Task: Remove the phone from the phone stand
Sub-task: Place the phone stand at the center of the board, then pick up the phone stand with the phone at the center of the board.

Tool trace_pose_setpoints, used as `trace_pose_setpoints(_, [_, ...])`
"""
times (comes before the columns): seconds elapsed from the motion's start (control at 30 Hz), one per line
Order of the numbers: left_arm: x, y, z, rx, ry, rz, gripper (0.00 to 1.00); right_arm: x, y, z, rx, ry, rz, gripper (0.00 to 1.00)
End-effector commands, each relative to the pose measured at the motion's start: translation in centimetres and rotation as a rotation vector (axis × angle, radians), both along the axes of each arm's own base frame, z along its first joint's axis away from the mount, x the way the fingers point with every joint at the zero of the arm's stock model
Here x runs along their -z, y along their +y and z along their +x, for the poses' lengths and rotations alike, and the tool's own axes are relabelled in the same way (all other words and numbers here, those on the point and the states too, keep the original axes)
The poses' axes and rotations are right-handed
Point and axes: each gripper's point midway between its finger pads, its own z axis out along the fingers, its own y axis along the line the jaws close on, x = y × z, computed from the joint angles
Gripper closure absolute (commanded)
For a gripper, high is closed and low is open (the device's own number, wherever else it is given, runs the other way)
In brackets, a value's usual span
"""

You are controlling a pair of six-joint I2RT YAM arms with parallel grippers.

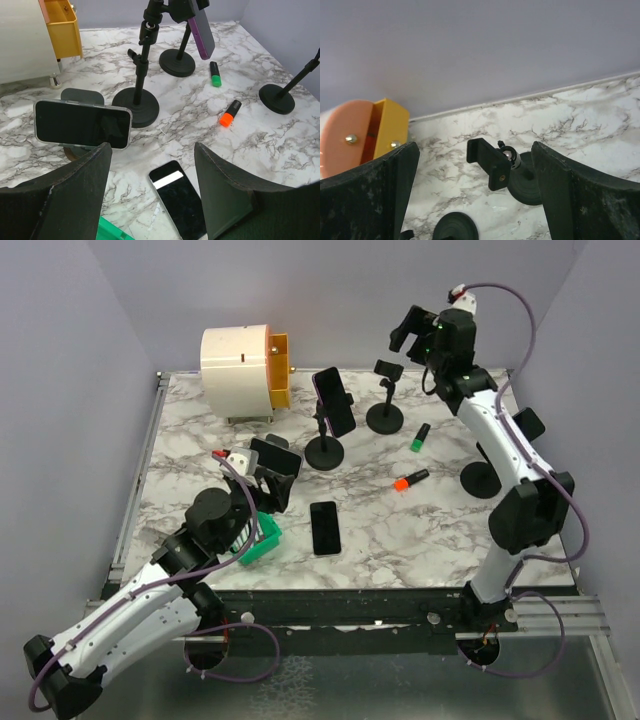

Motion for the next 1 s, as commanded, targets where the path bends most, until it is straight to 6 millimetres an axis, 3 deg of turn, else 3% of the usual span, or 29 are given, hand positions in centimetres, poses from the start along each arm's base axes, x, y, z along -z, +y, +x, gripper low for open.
trace_pose_setpoints(0.0, [-0.6, -0.2, -0.3, 0.019, -0.018, -0.031, 0.32, -9.4, -1.5, -4.6, 0.020, -0.150, 0.072, 0.00])
trace_pose_setpoints(0.17, [-0.7, -0.4, -0.4, 0.033, -0.023, -0.042, 0.32, -14.4, 1.2, -10.7, -0.101, -0.264, 0.091, 0.01])
trace_pose_setpoints(0.33, [-0.6, -0.4, -0.4, 0.035, -0.022, -0.043, 0.32, -15.7, 6.9, -16.8, -0.267, -0.314, -0.001, 0.00])
trace_pose_setpoints(0.43, [-0.5, -0.4, -0.3, 0.030, -0.020, -0.038, 0.31, -14.1, 9.1, -19.2, -0.367, -0.284, -0.022, 0.00])
trace_pose_setpoints(0.53, [-0.3, -0.3, -0.2, 0.022, -0.018, -0.034, 0.31, -11.2, 9.9, -21.0, -0.422, -0.228, -0.028, 0.00])
trace_pose_setpoints(0.63, [0.0, 0.1, 0.1, -0.005, -0.015, -0.026, 0.29, -7.5, 9.3, -22.5, -0.429, -0.169, -0.008, 0.00])
trace_pose_setpoints(0.67, [0.1, 0.2, 0.2, -0.016, -0.012, -0.025, 0.24, -6.5, 8.7, -22.8, -0.414, -0.157, -0.005, 0.01])
trace_pose_setpoints(0.73, [-0.4, 0.6, 0.7, -0.054, -0.024, -0.058, 0.04, -3.8, 7.4, -23.3, -0.365, -0.120, -0.003, 0.00])
trace_pose_setpoints(0.77, [-0.5, 0.7, 0.9, -0.076, -0.025, -0.081, 0.01, -2.8, 6.8, -23.5, -0.342, -0.108, -0.005, 0.00])
trace_pose_setpoints(0.87, [-1.4, 0.6, 1.4, -0.105, -0.013, -0.164, 0.01, -0.5, 5.3, -24.5, -0.293, -0.097, 0.028, 0.00])
trace_pose_setpoints(0.97, [-2.9, -0.3, 1.9, -0.098, -0.003, -0.254, 0.01, 0.1, 4.7, -26.1, -0.311, -0.138, 0.078, 0.00])
